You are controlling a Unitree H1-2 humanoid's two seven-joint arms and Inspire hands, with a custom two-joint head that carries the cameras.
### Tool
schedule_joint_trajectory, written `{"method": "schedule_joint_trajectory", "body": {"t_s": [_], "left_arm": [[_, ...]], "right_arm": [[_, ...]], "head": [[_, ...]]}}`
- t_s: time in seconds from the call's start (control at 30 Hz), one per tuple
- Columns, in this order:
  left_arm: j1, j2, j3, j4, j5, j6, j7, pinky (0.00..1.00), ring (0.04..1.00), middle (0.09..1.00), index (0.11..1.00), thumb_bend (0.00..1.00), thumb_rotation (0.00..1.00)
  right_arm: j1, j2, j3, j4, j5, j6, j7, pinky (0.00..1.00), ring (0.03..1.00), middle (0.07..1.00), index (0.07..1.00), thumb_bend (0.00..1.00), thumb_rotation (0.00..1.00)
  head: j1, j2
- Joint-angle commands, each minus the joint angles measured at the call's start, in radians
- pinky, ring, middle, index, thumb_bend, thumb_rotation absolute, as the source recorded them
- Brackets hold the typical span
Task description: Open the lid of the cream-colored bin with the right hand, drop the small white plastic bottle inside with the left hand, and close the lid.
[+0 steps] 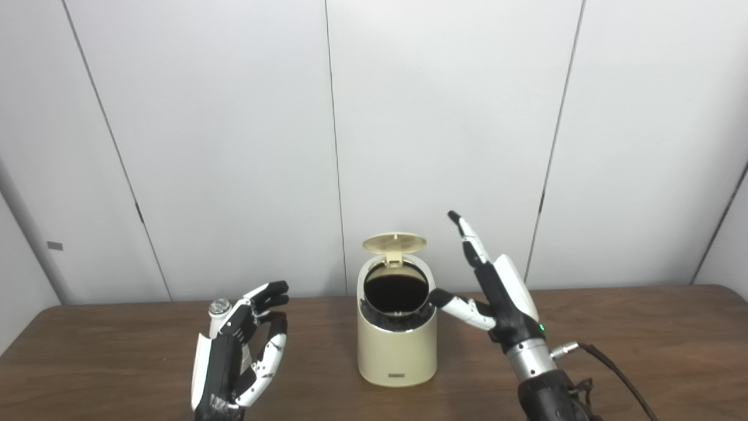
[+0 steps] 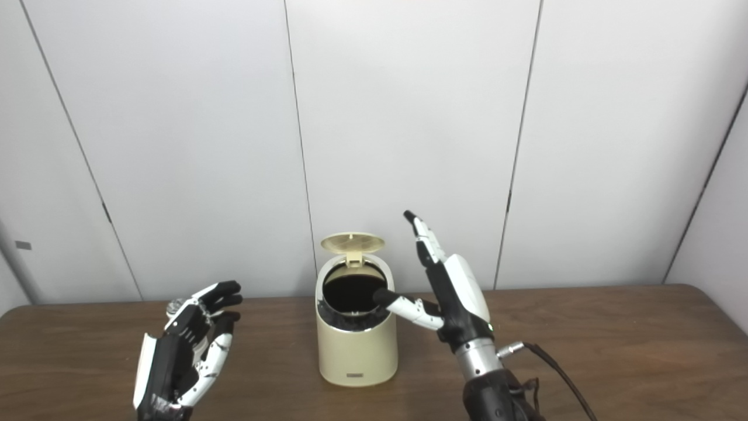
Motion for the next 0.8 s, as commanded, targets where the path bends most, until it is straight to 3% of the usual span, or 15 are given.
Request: {"method": "schedule_joint_trajectory", "body": {"t_s": [0.0, 0.07, 0.13, 0.23, 0.27, 0.37, 0.43, 0.57, 0.77], "left_arm": [[-0.028, 0.009, 0.003, -0.019, -0.007, -0.03, 0.001, 0.66, 0.747, 0.778, 0.766, 0.25, 0.39], [-0.027, 0.01, 0.002, -0.02, -0.008, -0.028, -0.001, 0.65, 0.749, 0.78, 0.767, 0.25, 0.39], [-0.027, 0.011, 0.003, -0.022, -0.007, -0.026, -0.001, 0.65, 0.746, 0.778, 0.767, 0.25, 0.4], [-0.027, 0.013, 0.004, -0.023, -0.018, -0.027, -0.004, 0.65, 0.746, 0.777, 0.766, 0.25, 0.4], [-0.027, 0.014, 0.005, -0.023, -0.02, -0.026, -0.005, 0.65, 0.746, 0.777, 0.766, 0.25, 0.4], [-0.026, 0.016, 0.007, -0.021, -0.022, -0.025, -0.005, 0.65, 0.743, 0.774, 0.764, 0.25, 0.4], [-0.027, 0.019, 0.008, -0.019, -0.024, -0.028, -0.007, 0.65, 0.744, 0.774, 0.763, 0.26, 0.4], [-0.027, 0.022, 0.009, -0.02, -0.024, -0.03, -0.008, 0.65, 0.743, 0.775, 0.767, 0.25, 0.4], [-0.029, 0.022, 0.014, -0.046, -0.045, -0.015, -0.01, 0.65, 0.732, 0.771, 0.763, 0.25, 0.4]], "right_arm": [[0.002, 0.03, -0.036, -0.019, 0.004, -0.082, -0.093, 0.94, 0.979, 0.98, 0.985, 0.92, 0.78], [0.027, 0.047, -0.062, -0.018, -0.008, -0.105, -0.14, 0.94, 0.964, 0.964, 0.967, 0.84, 0.71], [0.051, 0.052, -0.083, -0.008, -0.009, -0.145, -0.178, 0.79, 0.894, 0.92, 0.895, 0.51, 0.57], [0.092, 0.037, -0.103, 0.002, 0.02, -0.209, -0.19, 0.72, 0.855, 0.879, 0.856, 0.25, 0.53], [0.102, 0.033, -0.106, 0.005, 0.037, -0.226, -0.183, 0.72, 0.852, 0.875, 0.853, 0.22, 0.54], [0.132, 0.002, -0.108, 0.037, 0.065, -0.328, -0.187, 0.73, 0.841, 0.852, 0.82, 0.22, 0.53], [0.154, -0.04, -0.073, 0.042, 0.057, -0.359, -0.235, 0.68, 0.788, 0.8, 0.769, 0.25, 0.47], [0.183, -0.098, -0.011, 0.045, 0.138, -0.362, -0.289, 0.67, 0.764, 0.77, 0.731, 0.3, 0.39], [0.183, -0.116, 0.007, 0.047, 0.144, -0.362, -0.322, 0.68, 0.777, 0.786, 0.743, 0.31, 0.43]], "head": [[-0.001, 0.001], [0.0, 0.001], [-0.002, 0.002], [0.001, 0.0], [0.002, 0.0], [0.001, -0.002], [-0.005, -0.001], [-0.006, -0.004], [-0.006, -0.001]]}}
